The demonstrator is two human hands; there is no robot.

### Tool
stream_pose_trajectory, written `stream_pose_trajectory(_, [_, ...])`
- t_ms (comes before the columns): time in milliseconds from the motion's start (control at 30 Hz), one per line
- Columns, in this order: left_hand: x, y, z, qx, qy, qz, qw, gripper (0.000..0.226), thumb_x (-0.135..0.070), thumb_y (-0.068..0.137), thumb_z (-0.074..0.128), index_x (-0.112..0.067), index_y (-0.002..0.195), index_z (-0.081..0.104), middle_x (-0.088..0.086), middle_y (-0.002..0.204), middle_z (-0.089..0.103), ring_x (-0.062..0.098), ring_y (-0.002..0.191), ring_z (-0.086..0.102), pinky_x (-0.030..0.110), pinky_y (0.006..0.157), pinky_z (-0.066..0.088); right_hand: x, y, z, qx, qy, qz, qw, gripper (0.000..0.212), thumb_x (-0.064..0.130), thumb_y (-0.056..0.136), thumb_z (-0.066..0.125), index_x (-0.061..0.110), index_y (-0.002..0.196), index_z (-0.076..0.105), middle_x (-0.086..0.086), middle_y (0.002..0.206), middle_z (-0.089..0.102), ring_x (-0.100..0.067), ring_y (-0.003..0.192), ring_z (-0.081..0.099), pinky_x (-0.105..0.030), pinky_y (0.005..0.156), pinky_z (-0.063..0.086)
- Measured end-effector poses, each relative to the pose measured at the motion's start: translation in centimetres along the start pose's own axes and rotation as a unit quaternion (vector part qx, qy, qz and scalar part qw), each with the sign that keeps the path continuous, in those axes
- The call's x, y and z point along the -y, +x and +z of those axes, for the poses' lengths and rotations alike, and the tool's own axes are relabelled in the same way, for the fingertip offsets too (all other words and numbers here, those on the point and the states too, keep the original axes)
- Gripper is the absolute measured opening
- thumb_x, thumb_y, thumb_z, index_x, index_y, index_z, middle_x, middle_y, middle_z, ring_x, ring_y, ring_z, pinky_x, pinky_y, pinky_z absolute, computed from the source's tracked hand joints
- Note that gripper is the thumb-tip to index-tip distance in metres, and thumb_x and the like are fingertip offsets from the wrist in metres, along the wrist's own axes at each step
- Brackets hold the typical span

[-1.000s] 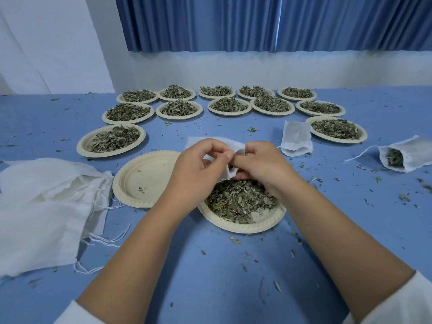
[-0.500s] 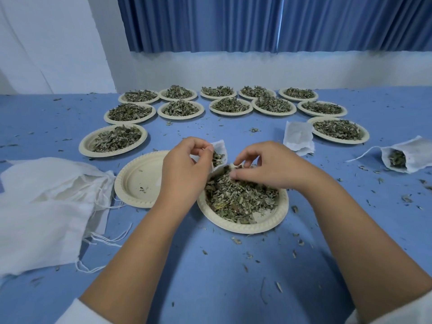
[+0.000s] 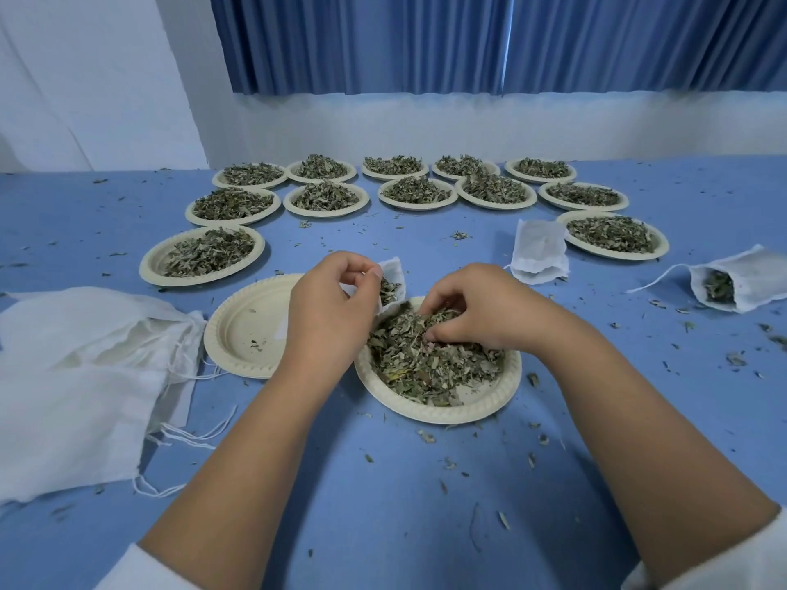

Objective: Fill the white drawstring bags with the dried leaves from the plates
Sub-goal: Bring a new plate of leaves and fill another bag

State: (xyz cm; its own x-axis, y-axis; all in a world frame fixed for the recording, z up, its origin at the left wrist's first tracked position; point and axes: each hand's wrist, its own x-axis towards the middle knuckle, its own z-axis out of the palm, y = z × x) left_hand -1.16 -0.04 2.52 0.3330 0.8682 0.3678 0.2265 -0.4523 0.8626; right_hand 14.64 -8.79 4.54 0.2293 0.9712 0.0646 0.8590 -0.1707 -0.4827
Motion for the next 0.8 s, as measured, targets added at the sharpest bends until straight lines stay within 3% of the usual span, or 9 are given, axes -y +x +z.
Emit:
stream_pose_trajectory(100, [0.0,0.1,0.0,-0.005,-0.005,-0.007,1.0,0.007,-0.024,0.092,0.062,-0.024,0.087,0.068,-0.015,0.075,0.062,-0.011,0.054,0.051,0.003,0.053,0.036,-0.2,-0.1,-0.5,-0.021,0.053,-0.002,0.998,0.015,0.027,0.076,0.083,0.035,0.082,0.072,0.017,0.082,0.065,0.006,0.071,0.057,-0.014,0.062,0.042])
stream_pose_trajectory(233, [0.0,0.1,0.0,-0.008,-0.012,-0.014,1.0,0.007,-0.025,0.092,0.063,-0.025,0.087,0.068,-0.017,0.075,0.061,-0.014,0.059,0.052,0.002,0.055,0.036,-0.2,-0.5,-1.4,-0.049,0.16,0.008,0.986,0.021,0.024,0.073,0.085,0.031,0.09,0.074,0.005,0.092,0.071,-0.007,0.082,0.066,-0.033,0.079,0.057])
stream_pose_trajectory(400, [-0.2,0.1,0.0,0.004,-0.026,-0.021,0.999,0.008,-0.027,0.092,0.064,-0.027,0.085,0.068,-0.015,0.077,0.061,-0.014,0.061,0.052,0.001,0.054,0.037,-0.3,-0.9,-2.2,-0.071,0.307,-0.002,0.949,0.024,0.016,0.073,0.084,0.024,0.093,0.074,0.003,0.085,0.076,-0.005,0.077,0.07,-0.014,0.067,0.053])
stream_pose_trajectory(500, [-0.3,0.1,0.1,0.023,-0.04,-0.03,0.999,0.009,-0.028,0.09,0.065,-0.028,0.082,0.069,-0.015,0.076,0.061,-0.012,0.065,0.053,0.004,0.057,0.038,-0.1,-0.7,-2.2,-0.088,0.387,0.003,0.918,0.021,0.016,0.073,0.083,0.022,0.093,0.076,0.003,0.087,0.076,-0.008,0.082,0.071,-0.018,0.07,0.055])
stream_pose_trajectory(633, [-0.3,0.1,0.3,0.04,-0.076,-0.052,0.995,0.009,-0.026,0.089,0.067,-0.028,0.08,0.07,-0.013,0.076,0.063,-0.004,0.068,0.056,0.02,0.069,0.042,0.6,-0.3,-1.5,-0.05,0.52,0.006,0.853,0.027,0.02,0.063,0.081,0.017,0.089,0.077,-0.002,0.084,0.075,-0.009,0.069,0.067,-0.018,0.061,0.053])
stream_pose_trajectory(800, [-0.6,0.0,0.3,0.063,-0.127,-0.083,0.986,0.01,-0.021,0.089,0.066,-0.025,0.081,0.071,-0.008,0.068,0.059,-0.001,0.052,0.049,0.02,0.059,0.04,0.9,0.1,-0.6,-0.048,0.575,0.023,0.816,0.029,0.018,0.065,0.079,0.016,0.094,0.075,0.004,0.082,0.074,-0.003,0.072,0.068,-0.016,0.063,0.052])
